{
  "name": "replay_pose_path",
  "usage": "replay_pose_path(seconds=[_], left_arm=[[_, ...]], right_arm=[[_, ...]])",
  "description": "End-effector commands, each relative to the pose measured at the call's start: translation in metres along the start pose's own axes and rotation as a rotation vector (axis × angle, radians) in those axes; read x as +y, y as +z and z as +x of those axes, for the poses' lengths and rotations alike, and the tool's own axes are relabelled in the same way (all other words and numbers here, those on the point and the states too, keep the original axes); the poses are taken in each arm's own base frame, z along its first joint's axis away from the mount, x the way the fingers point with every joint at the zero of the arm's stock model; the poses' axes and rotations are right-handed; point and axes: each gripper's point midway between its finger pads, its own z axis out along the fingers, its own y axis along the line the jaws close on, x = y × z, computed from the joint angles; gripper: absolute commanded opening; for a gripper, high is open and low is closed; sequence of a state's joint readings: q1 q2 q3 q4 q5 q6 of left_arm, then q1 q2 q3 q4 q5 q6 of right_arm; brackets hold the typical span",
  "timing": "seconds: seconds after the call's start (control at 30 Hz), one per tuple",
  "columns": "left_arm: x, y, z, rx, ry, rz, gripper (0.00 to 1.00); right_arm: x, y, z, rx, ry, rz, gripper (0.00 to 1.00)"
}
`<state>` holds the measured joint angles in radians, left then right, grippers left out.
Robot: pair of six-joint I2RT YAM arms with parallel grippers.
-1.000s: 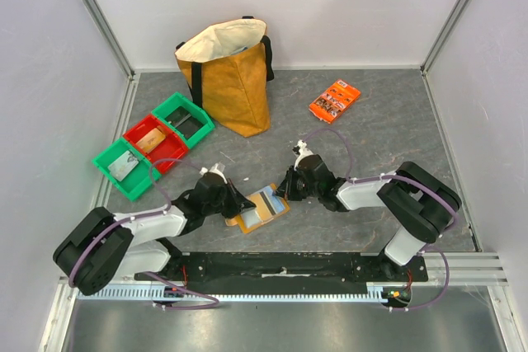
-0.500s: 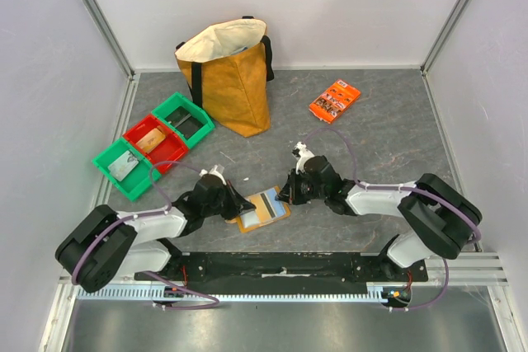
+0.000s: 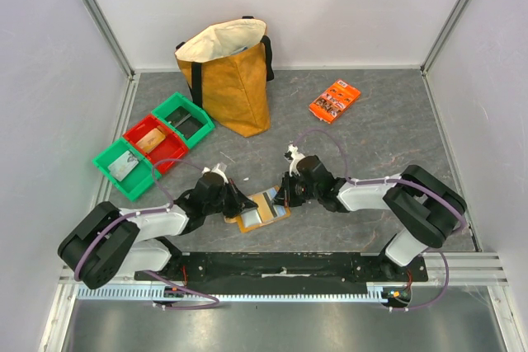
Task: Take the credit cards out of the card holder
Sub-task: Remove the credit card from the card holder.
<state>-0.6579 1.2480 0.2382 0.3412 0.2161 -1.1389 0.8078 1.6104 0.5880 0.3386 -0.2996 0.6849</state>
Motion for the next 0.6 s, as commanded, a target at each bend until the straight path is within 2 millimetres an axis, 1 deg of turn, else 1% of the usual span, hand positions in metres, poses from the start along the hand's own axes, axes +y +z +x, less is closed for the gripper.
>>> replay_pose_path(seconds=[0.0,0.13,0.3,0.43,0.57], left_arm=[[-0.008,0.001,-0.005,-0.012,0.045,0.031,0.02],[-0.004,0.002,-0.002,-0.004,0.041,0.025,0.02],[-0.001,0.0,-0.001,-0.002,0.031,0.024,0.02],[0.004,-0.006,-0.005,-0.022,0.006,0.029,0.02],[0.011,-0.01,-0.003,-0.023,-0.01,0.024,0.02]], right_arm=[[-0.024,-0.001,0.0,-0.011,0.022,0.117,0.0],[-0.042,0.001,0.013,0.036,0.043,0.189,0.0],[-0.055,0.003,0.028,0.09,0.065,0.238,0.0],[-0.066,-0.001,0.036,0.116,0.069,0.291,0.0],[-0.073,-0.002,0.038,0.123,0.067,0.325,0.0]])
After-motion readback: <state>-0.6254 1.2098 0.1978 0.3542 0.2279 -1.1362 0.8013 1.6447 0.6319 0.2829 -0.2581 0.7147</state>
